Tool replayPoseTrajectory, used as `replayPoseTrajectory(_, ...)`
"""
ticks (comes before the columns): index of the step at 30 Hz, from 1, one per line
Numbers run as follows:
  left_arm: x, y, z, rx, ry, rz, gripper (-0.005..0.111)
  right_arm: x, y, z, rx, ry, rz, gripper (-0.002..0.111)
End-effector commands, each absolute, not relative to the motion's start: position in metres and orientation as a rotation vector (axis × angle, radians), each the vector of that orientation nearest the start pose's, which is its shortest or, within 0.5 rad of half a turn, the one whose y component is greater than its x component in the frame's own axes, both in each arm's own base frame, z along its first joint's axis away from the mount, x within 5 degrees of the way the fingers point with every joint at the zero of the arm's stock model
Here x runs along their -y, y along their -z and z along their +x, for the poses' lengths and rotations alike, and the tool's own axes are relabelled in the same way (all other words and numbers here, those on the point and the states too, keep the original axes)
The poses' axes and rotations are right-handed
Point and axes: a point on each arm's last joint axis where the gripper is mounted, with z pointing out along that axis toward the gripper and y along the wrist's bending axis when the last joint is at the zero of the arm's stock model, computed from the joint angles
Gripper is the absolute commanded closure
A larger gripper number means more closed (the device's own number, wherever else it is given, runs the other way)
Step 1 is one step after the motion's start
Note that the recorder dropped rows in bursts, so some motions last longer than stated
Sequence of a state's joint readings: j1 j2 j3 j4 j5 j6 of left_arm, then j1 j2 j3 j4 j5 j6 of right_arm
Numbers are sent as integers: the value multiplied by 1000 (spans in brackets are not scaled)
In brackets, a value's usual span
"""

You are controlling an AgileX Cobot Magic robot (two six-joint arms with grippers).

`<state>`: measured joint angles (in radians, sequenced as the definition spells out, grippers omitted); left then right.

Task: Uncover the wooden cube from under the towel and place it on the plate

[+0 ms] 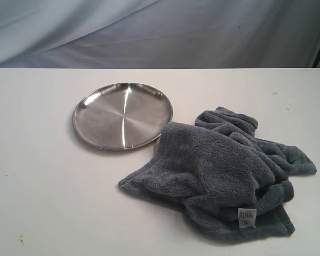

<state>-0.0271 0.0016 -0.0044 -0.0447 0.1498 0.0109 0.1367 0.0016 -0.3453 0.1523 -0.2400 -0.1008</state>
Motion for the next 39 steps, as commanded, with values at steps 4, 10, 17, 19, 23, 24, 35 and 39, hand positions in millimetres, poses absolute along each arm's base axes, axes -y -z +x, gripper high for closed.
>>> replayPoseTrajectory(4, 2, -200, 56, -1629, 52, 1, 105, -4, -342, 18, -1237, -126, -97, 108)
replayPoseTrajectory(10, 2, -200, 56, -1629, 52, 1, 105, -11, -342, 34, -1603, -151, -163, 108)
replayPoseTrajectory(17, 2, -200, 56, -1629, 54, -1, 105, -14, -330, 48, -1859, -157, -206, 108)
replayPoseTrajectory(19, 2, -200, 56, -1629, 54, -1, 105, -16, -326, 51, -1921, -166, -213, 108)
replayPoseTrajectory(23, 2, -200, 56, -1629, 54, -1, 105, -22, -317, 61, -2053, -257, -209, 108)
replayPoseTrajectory(24, 2, -200, 56, -1629, 54, -1, 105, -25, -314, 64, -2096, -280, -222, 108)
replayPoseTrajectory(35, 2, -200, 56, -1629, 52, 0, 105, -42, -272, 115, -2580, -407, -348, 108)
replayPoseTrajectory(39, 2, -200, 56, -1629, 54, -1, 105, -54, -247, 140, -2749, -439, -428, 108)
